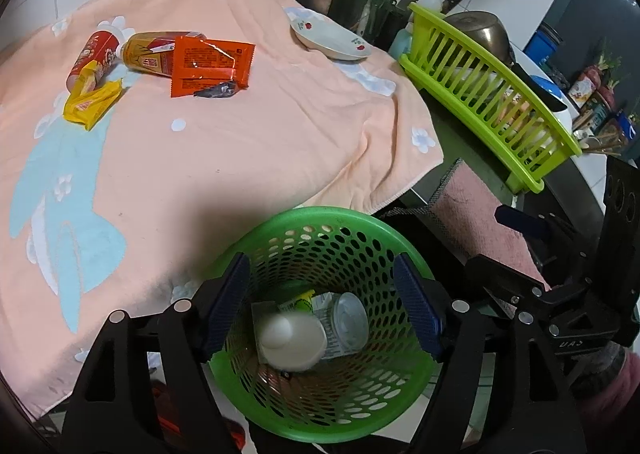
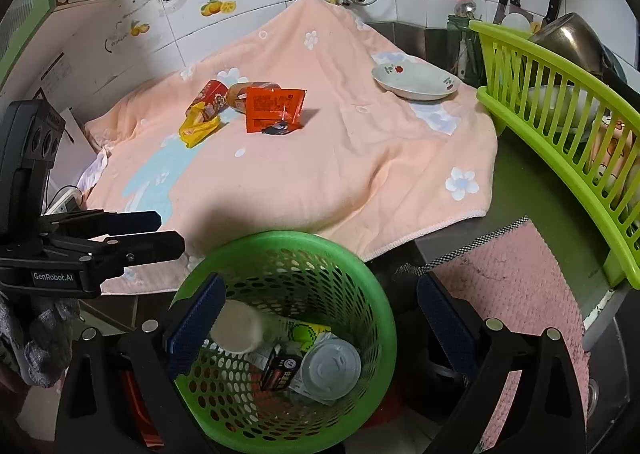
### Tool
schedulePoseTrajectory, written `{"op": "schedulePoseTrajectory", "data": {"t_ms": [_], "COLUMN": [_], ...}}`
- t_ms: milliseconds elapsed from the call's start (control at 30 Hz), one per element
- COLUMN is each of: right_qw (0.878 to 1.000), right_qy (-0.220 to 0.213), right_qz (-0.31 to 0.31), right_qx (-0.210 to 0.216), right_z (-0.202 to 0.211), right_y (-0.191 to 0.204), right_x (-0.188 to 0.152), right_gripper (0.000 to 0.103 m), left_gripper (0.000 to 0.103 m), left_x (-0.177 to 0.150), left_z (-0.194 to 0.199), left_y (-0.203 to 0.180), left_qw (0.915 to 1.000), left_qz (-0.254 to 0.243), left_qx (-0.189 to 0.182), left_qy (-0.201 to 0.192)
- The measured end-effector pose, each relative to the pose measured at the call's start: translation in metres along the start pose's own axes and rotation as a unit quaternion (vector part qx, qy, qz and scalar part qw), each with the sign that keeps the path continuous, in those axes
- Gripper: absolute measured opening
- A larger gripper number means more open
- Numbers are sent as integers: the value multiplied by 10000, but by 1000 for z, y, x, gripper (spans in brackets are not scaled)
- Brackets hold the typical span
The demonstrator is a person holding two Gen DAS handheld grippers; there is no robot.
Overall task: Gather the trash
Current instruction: 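Move both tools back over the towel toward the snack wrappers, then grasp the orange wrapper with the right tool while the left tool grasps the yellow wrapper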
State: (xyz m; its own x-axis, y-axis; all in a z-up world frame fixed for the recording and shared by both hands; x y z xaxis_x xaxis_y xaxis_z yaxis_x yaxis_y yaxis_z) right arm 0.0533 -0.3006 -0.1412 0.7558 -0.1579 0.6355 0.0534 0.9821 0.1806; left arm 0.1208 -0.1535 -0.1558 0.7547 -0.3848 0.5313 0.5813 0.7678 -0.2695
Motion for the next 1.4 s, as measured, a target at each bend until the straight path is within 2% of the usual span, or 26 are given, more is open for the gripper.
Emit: {"op": "schedulePoseTrajectory", "data": {"t_ms": [300,633,967,1267,1400], "right_qw": [9999,9991,9952,9877,9851], "right_qy": [12,3,90,211,294], "right_qz": [105,365,927,1530,1674], "right_qx": [75,196,312,231,249], "right_z": [-5,-18,-50,-94,-116], "right_y": [6,22,48,77,86], "right_x": [8,38,77,124,145], "right_gripper": [93,93,93,93,87], "left_gripper": [74,74,74,74,74], "left_x": [3,11,26,42,52], "left_z": [6,17,33,41,44], "left_y": [12,43,90,145,169], "left_qw": [9999,9988,9959,9914,9891], "left_qz": [66,308,555,847,955], "left_qx": [135,341,628,884,997], "left_qy": [-69,-188,-353,-466,-507]}}
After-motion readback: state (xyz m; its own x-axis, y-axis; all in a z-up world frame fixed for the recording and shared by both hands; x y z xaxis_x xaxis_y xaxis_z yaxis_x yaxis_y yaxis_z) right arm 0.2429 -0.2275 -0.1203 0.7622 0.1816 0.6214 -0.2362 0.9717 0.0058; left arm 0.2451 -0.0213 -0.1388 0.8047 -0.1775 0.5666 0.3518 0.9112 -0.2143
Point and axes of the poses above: each gripper's, at about its wrist camera, not at the fingertips, and z roughly against the way its jaws point, y to its left, x to its top, the point moved 7 cm from there along -z, roughly the way its jaws point, and after that the axes turned 1 degree about y, right-handed, at the moved point
